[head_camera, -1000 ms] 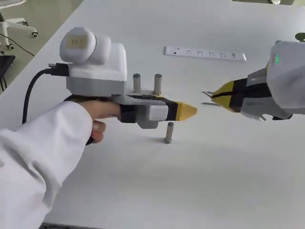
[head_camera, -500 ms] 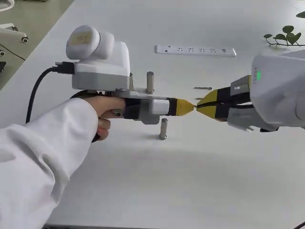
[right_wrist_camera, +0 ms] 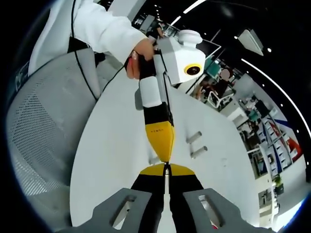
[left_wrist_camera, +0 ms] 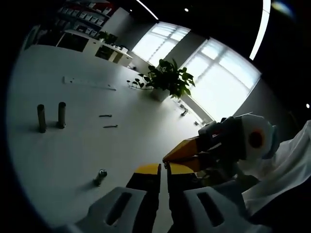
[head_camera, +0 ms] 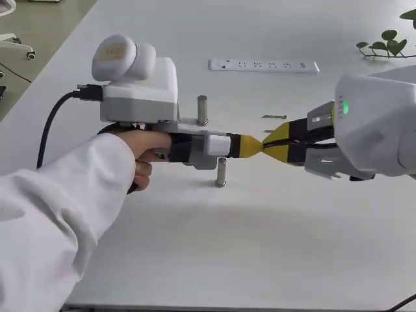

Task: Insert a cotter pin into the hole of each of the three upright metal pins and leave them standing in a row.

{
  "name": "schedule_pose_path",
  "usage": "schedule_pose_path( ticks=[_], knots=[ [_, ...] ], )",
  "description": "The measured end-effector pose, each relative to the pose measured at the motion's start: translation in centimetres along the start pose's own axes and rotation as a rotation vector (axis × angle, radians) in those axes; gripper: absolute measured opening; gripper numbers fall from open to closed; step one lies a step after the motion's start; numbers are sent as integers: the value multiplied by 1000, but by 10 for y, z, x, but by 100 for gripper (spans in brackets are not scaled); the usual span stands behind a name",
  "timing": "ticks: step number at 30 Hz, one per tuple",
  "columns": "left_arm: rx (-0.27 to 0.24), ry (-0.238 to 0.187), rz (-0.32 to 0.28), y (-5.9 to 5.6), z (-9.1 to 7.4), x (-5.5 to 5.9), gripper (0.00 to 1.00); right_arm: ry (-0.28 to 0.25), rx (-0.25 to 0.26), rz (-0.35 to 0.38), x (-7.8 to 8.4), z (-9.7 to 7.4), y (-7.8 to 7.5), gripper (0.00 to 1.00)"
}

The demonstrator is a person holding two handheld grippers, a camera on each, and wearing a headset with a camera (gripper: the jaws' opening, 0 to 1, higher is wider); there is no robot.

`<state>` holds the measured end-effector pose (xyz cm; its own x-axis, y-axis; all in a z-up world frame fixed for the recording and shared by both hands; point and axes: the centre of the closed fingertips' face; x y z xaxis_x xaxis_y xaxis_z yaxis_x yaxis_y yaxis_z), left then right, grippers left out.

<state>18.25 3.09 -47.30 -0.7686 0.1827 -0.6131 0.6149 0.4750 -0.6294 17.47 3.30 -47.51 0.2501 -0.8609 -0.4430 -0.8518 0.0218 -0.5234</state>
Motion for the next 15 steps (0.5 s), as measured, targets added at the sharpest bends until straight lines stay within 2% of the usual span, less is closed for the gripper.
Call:
schedule_pose_path(
  ticks=[6,15],
  knots=[
    [15,18,-8,-3,1,4,1,2,-8,-17,1,-1,4,0],
    [37,-19,-55,-7,2,1,1,-5,1,13,2,-5,2,0]
  ],
)
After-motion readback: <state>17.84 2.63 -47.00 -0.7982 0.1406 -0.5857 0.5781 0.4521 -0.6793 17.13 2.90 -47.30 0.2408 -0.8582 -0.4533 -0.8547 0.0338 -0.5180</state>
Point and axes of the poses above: the centre of the closed fingertips' face, and the gripper's own axes: z roughly forward along the fingers, y roughly to its left, x roughly out of its underside, and after that the axes turned 12 degrees about y, right-handed
